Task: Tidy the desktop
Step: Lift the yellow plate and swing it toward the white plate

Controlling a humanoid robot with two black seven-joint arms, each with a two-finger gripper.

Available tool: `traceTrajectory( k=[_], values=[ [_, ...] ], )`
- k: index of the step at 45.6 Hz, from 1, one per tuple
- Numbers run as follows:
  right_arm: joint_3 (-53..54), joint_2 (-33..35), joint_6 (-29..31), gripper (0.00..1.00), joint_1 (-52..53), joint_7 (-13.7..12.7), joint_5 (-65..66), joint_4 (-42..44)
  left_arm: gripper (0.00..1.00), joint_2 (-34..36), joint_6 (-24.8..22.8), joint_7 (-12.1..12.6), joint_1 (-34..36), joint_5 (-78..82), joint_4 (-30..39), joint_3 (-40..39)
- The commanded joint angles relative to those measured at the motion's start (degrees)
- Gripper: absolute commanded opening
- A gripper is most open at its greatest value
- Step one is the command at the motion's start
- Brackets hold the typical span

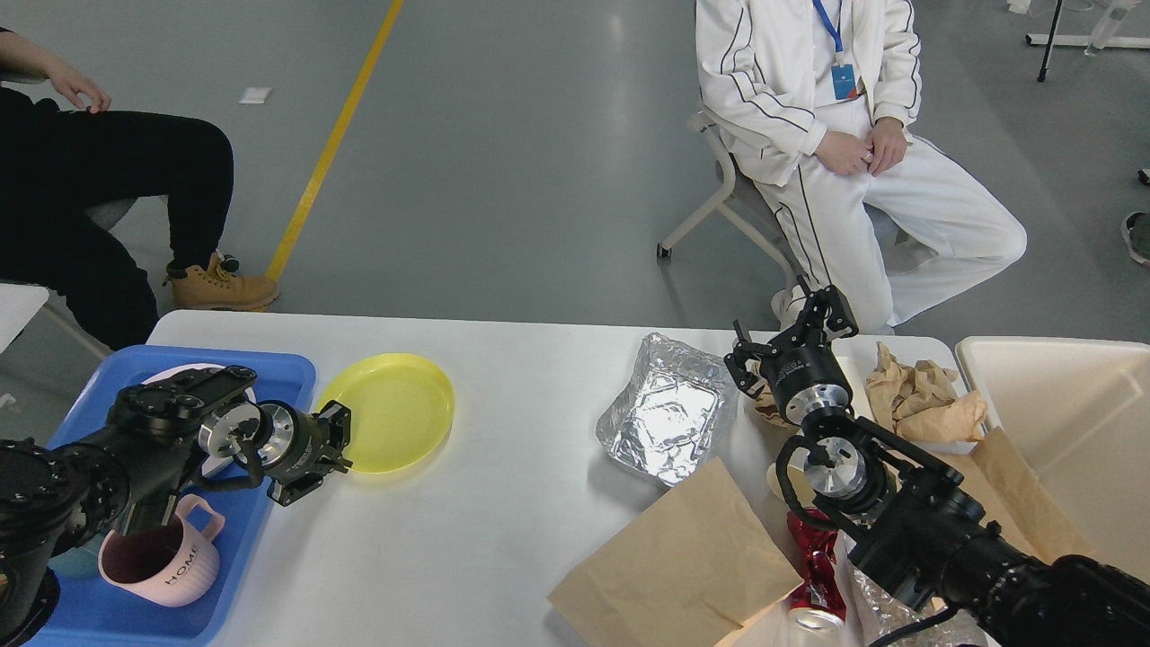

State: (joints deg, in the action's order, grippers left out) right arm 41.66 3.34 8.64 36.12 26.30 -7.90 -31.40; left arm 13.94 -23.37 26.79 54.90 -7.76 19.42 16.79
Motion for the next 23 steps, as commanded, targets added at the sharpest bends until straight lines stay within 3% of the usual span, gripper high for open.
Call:
traceTrajectory(
  k=[1,11,23],
  values=[
    [0.0,0.0,0.1,1.00,0.0,0.0,0.0,0.0,0.00,0.1,-1.3,-1.1,0.7,0.1,0.0,-0.2],
    [0.0,0.0,0.1,1.00,0.0,0.0,0.0,0.0,0.00,0.9,-5.5,-7.1,2.8,0.8,-0.1,-0.1],
    [0.0,0.0,0.0,1.00,0.0,0.0,0.0,-0.1,0.00,4.9,-5.1,-7.3,5.7,0.6,-0.7,-0.1]
  ],
)
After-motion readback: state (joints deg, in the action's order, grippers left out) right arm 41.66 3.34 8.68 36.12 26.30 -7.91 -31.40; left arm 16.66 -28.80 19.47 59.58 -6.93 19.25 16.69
